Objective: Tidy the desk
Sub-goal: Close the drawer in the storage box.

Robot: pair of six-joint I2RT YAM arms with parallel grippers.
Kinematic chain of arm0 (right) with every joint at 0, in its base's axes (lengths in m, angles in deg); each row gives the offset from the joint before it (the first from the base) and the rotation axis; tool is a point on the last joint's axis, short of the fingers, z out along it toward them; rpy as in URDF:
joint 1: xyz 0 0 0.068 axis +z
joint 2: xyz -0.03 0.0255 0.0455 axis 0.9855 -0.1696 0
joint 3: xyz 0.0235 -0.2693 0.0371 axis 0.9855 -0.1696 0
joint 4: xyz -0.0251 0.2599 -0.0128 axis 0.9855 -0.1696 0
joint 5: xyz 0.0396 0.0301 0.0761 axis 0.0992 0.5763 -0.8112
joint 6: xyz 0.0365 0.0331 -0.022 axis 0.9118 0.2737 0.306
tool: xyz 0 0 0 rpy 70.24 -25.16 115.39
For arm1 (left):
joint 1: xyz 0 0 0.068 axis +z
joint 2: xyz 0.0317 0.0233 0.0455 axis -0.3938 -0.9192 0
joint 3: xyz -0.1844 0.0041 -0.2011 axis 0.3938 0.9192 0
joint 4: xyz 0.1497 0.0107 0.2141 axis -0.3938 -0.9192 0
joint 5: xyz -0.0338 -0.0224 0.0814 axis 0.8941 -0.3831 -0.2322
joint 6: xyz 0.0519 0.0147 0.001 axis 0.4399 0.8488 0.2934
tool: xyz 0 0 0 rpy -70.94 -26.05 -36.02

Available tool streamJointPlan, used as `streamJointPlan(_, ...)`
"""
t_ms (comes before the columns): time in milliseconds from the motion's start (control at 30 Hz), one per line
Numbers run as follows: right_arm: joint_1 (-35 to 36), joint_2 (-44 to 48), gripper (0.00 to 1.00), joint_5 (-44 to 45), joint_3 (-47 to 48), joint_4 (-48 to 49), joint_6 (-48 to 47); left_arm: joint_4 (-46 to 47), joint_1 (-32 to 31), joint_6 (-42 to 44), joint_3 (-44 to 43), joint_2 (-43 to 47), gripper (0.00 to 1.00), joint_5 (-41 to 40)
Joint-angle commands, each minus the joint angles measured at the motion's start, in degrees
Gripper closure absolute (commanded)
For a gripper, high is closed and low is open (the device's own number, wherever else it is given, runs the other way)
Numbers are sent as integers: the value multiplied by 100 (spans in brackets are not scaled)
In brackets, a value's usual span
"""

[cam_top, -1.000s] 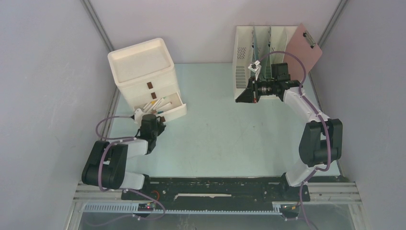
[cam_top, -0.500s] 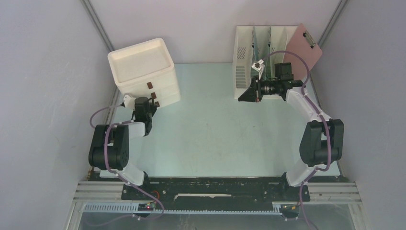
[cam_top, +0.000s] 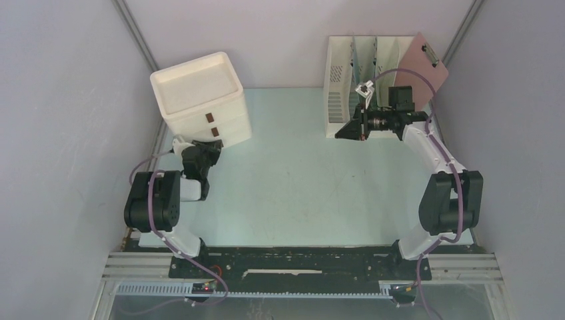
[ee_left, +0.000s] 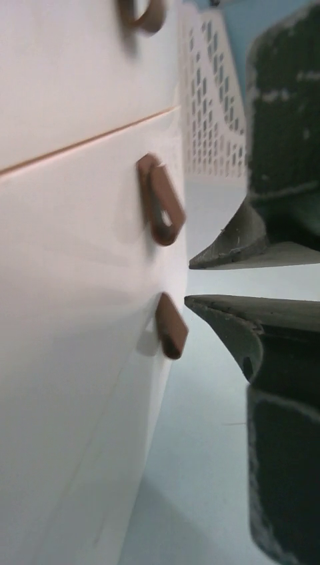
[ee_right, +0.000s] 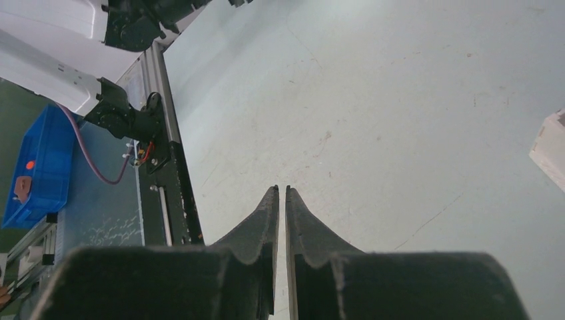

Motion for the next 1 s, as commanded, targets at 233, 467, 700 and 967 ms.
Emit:
streamJointPlan(233, -579, 1000, 85, -60, 0, -190, -265, 2115, 295, -886, 1335, 1156, 55, 1822)
streamJointPlan(467, -709, 2197, 78, 451, -7, -1289, -895, -955, 226, 225, 1050, 3866, 34, 1982)
streamJointPlan(700, -720, 3461, 55, 949, -332, -1058, -118, -3857, 153, 1652, -567, 6247, 0, 1854)
streamJointPlan(967, -1888, 4538, 0, 129, -1317, -468, 113, -6144, 120, 3359, -2599, 5903, 0, 3153)
